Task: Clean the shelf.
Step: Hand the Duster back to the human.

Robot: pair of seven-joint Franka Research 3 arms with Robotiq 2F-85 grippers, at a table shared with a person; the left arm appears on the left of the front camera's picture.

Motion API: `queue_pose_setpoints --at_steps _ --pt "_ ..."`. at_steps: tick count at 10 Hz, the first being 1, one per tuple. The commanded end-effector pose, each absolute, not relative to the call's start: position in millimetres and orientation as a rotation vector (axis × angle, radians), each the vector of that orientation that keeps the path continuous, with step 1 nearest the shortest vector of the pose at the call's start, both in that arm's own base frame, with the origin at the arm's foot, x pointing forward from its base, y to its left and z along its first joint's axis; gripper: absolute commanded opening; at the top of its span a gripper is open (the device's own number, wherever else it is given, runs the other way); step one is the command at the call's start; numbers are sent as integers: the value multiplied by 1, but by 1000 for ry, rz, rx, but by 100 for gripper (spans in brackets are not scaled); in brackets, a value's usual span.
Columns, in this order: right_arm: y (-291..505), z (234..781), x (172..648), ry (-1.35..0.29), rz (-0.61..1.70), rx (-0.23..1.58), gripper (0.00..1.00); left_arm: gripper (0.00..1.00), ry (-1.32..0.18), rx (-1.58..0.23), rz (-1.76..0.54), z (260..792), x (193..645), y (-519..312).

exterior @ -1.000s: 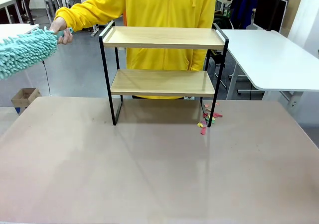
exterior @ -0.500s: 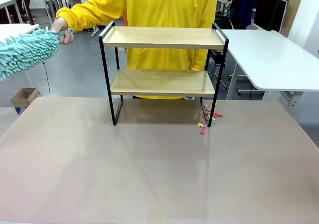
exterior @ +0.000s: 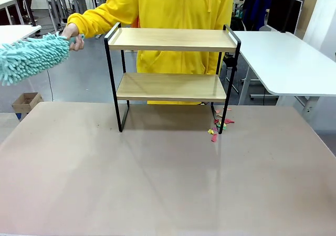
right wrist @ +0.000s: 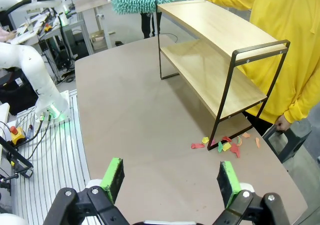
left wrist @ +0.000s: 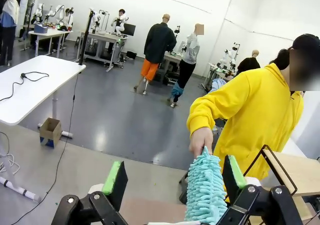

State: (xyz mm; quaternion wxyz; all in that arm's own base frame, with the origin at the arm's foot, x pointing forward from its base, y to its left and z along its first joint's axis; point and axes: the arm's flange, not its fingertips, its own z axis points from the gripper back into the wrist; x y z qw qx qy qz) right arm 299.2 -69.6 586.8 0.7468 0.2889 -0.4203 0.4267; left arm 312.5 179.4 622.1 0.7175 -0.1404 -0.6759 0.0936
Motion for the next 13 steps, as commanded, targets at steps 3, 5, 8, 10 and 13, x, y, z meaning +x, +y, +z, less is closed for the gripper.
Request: queue_pose_setpoints --at_steps 3,5,8,10,13 --pt "-69 590 302 -947 940 643 100 100 -1507 -299 206 619 310 178" --pt "-69 590 302 -947 940 643 100 100 -1507 -299 206 619 310 178" --pt "-69 590 302 -947 940 643 100 100 -1507 -299 206 619 310 178" --pt "-69 590 302 -947 940 643 100 100 -1507 -299 206 619 310 178" --pt "-69 590 302 -947 940 643 100 100 -1507 -299 206 619 310 178"
